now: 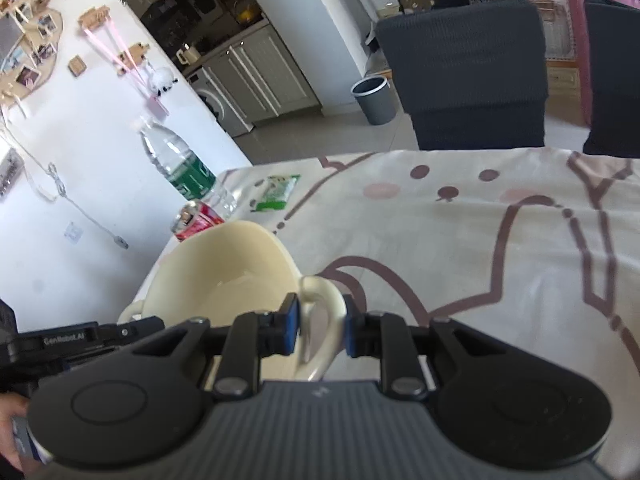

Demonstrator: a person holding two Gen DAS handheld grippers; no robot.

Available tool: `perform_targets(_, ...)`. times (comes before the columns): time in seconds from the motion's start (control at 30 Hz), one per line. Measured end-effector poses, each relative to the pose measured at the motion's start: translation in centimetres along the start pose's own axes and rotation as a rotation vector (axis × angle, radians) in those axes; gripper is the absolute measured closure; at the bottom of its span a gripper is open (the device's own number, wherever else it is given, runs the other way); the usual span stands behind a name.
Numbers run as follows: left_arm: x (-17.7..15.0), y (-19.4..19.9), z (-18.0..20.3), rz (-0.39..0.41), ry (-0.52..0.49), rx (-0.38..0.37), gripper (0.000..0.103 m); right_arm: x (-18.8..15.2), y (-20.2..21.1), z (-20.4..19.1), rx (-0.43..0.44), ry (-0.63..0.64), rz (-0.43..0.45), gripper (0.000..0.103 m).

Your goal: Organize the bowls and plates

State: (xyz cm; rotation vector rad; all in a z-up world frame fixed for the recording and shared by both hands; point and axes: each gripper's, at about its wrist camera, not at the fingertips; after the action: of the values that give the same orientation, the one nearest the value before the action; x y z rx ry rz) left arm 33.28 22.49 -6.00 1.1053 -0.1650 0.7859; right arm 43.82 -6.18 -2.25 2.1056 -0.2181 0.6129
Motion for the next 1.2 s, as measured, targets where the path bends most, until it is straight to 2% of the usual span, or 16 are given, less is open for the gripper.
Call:
perform_targets(0.4,-4.7,5.7,4.4,-0.005,-0.054,-0.074,0.084,-4.3,9.2,-1.3,-0.087,-0.047,0.038,0.076)
perform_targets(0.7,-8.7,9.3,8.4,0.004,-0.112,-0.149,0.084,-8.7,15.7,-1.2,-0.137,-0.090,0.120,0.076)
perform_targets(0.97,-12.5,9.6,12.4,-0.036,-0.206,-0.184,0.084,-14.2,20.1,1.1,-0.184,-0.159,0.176,0.076)
perform_targets(1.2,-16.1,7.7,15.0,-0.091,-0.263,-0.207,0.084,-18.7,22.6,4.7,-0.199,-0.258,0.197,0.076)
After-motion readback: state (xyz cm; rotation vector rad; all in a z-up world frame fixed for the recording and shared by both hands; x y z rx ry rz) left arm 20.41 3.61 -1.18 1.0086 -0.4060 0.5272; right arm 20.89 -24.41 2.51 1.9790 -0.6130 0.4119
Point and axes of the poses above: each gripper's, at about its wrist camera, not at the fingertips, and y roughly against the way its jaws point, z to its right, x to its top, and after that the axes turned 5 degrees about -z, right-handed
